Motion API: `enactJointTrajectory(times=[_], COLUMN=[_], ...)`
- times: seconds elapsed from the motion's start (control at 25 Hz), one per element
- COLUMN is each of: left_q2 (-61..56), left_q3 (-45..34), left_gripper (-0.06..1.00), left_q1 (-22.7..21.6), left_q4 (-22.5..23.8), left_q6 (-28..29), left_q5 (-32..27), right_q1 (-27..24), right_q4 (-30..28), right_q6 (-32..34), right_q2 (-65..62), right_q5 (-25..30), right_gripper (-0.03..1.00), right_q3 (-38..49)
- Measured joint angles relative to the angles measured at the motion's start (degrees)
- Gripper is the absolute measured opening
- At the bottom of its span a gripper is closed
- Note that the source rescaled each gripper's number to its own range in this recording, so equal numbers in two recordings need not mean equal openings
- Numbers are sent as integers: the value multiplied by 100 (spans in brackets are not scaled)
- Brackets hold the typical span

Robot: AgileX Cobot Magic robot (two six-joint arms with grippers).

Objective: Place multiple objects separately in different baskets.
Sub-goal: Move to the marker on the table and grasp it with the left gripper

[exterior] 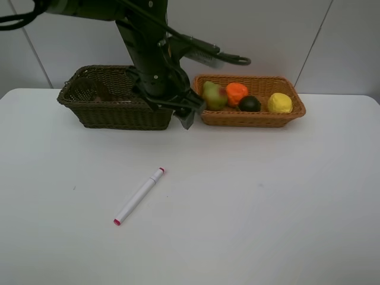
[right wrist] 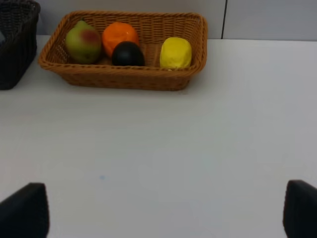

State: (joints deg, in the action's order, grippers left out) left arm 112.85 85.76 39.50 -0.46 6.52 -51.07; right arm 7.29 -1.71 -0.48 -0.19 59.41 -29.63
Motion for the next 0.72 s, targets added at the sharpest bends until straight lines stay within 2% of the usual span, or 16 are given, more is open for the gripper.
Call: enactJointTrajectory(times=[0.28,0.44,0.72], left_q2=[-17,-17,-17], left_q3=[-949,-1232,-1842], left_gripper=[100,100,100], left_q1=[115,137,186], left_q4=[-50,-157,-208], left_q6=[78,97,202], left_q5=[105,190,738], right_q1=[0,0,0], right_q4=[6,6,6], right_q6=[0,0,0], right_q2=[0,0,0], right_q5=[0,0,0], right_gripper=[100,100,100], right_q3=[0,0,0])
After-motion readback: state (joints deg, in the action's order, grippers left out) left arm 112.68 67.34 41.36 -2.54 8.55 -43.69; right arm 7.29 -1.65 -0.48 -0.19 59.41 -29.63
